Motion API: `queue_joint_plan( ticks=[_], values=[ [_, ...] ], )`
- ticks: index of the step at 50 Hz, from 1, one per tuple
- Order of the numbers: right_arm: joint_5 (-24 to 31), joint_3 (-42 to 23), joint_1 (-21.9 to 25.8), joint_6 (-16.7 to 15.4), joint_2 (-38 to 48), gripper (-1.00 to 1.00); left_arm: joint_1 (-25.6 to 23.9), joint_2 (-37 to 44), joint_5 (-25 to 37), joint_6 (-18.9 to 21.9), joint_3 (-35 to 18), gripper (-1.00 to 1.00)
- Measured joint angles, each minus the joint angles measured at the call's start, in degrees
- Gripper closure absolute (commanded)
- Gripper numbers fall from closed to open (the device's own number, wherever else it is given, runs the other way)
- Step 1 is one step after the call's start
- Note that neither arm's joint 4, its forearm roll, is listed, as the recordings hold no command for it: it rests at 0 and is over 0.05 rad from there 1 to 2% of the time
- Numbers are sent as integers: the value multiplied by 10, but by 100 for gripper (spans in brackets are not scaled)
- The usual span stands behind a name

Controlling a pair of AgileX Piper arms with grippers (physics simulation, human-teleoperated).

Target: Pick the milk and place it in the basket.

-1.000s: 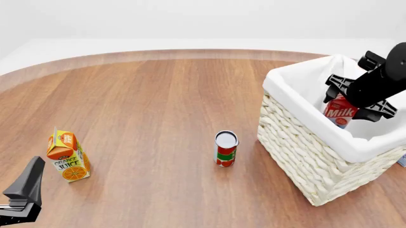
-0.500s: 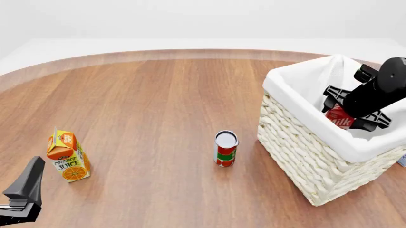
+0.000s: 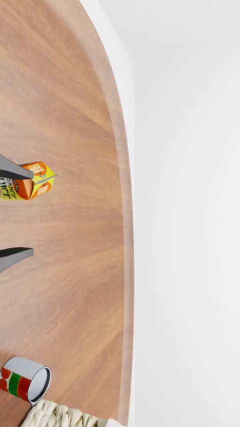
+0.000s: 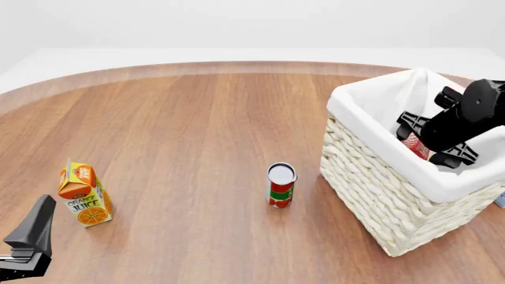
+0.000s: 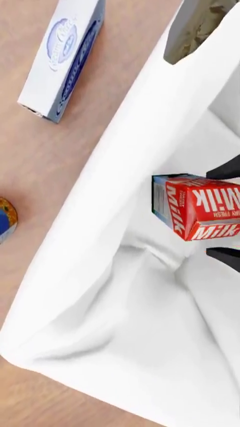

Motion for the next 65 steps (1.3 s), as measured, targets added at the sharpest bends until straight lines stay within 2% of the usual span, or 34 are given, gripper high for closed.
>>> queue_joint_plan(
  ticks=[16, 32, 51, 65],
  values=[
    [1, -1, 5, 16, -5, -100, 0, 0, 0, 0, 0, -100],
    [25, -5, 15, 13, -34, -100, 0, 0, 0, 0, 0, -100],
    [98, -43, 37, -6, -102, -100, 0, 0, 0, 0, 0, -100],
    [162, -95, 59, -33, -145, -100, 0, 0, 0, 0, 0, -100]
  ],
)
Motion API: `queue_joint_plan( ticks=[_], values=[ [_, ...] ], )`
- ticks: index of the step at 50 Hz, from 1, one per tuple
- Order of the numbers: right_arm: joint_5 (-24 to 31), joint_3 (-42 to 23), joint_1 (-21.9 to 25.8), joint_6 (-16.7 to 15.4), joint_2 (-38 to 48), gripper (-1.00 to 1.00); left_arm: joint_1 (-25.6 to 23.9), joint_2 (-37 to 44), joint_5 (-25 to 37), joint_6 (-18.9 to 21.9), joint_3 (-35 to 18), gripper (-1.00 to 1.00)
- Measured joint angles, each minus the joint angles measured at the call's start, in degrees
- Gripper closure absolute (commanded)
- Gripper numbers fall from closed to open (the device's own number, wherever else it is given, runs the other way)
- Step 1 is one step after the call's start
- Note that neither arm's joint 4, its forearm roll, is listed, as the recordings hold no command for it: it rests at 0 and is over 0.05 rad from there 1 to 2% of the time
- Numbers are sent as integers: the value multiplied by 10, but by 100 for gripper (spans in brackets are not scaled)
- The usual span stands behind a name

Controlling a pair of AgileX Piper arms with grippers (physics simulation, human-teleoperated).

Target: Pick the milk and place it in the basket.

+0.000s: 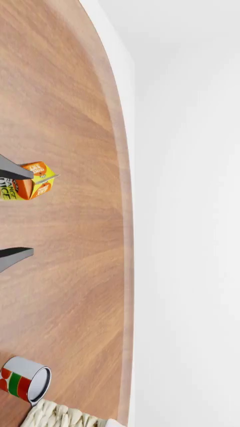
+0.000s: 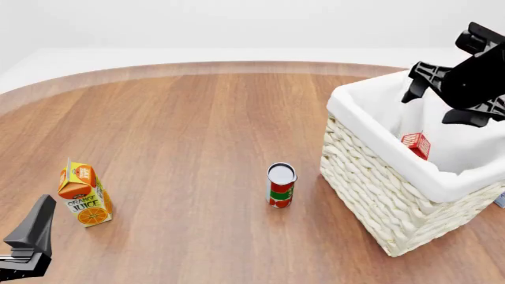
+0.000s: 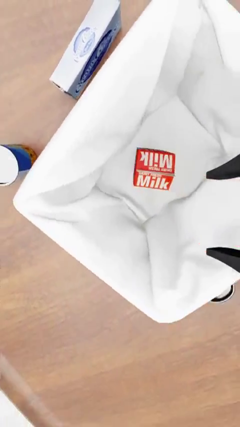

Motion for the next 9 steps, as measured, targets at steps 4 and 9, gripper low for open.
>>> queue_joint_plan(
  ticks=[4, 9],
  values=[
    [15, -13, 12, -11, -15, -100, 0, 0, 0, 0, 0, -100],
    [35, -28, 23, -41, -38, -100, 0, 0, 0, 0, 0, -100]
  ],
)
